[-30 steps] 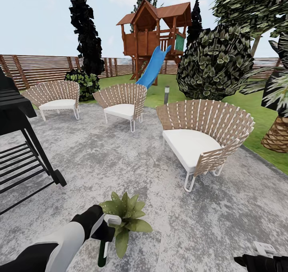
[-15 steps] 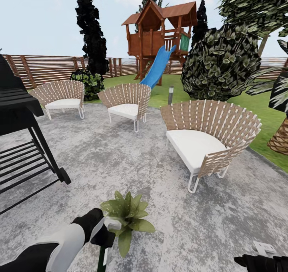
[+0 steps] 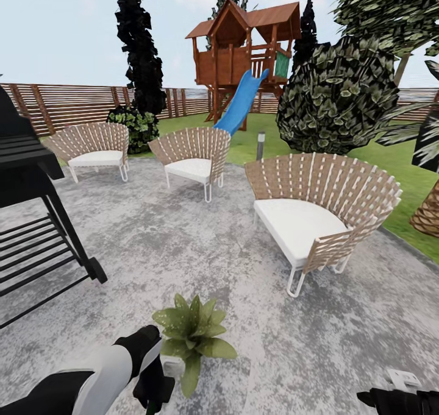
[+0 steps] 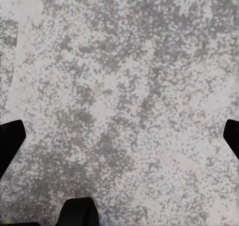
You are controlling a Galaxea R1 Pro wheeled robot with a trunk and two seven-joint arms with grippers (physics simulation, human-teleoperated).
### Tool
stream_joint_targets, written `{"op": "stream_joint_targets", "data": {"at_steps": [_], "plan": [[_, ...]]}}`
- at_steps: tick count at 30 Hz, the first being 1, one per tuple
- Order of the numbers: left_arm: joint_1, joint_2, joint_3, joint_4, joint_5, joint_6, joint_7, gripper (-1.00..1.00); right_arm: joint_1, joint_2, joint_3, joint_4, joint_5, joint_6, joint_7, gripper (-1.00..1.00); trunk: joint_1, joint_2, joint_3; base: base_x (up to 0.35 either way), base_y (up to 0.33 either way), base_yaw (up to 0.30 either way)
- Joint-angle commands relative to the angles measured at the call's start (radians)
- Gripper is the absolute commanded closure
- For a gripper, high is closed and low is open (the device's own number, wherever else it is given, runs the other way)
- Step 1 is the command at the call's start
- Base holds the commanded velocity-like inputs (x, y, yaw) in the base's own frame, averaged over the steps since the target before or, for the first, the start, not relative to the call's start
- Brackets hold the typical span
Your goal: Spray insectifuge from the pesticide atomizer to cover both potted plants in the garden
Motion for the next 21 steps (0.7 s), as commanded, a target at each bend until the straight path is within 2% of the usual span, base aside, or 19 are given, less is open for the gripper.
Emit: {"op": "stream_joint_targets", "data": {"at_steps": [1, 10, 15, 21], "plan": [[0.000, 0.000, 0.007, -0.002, -0.011, 0.006, -0.005, 1.00, -0.001, 0.000, -0.003, -0.001, 0.006, 0.002, 0.007, -1.00, 0.000, 0.000, -0.001, 0.286, 0.000, 0.000], [0.000, -0.004, 0.008, 0.000, -0.005, 0.014, -0.003, 1.00, -0.001, 0.000, -0.002, -0.001, 0.006, 0.002, 0.007, -1.00, 0.000, 0.000, -0.001, 0.274, 0.000, 0.165], [0.000, -0.018, 0.009, 0.001, -0.005, 0.014, -0.003, 1.00, -0.001, 0.000, -0.002, -0.001, 0.006, 0.002, 0.007, -1.00, 0.000, 0.000, -0.001, 0.005, -0.012, 0.023], [0.000, -0.031, 0.010, 0.000, -0.005, 0.014, -0.003, 1.00, -0.001, 0.000, -0.002, -0.001, 0.006, 0.002, 0.007, -1.00, 0.000, 0.000, -0.001, -0.222, -0.178, 0.001]]}}
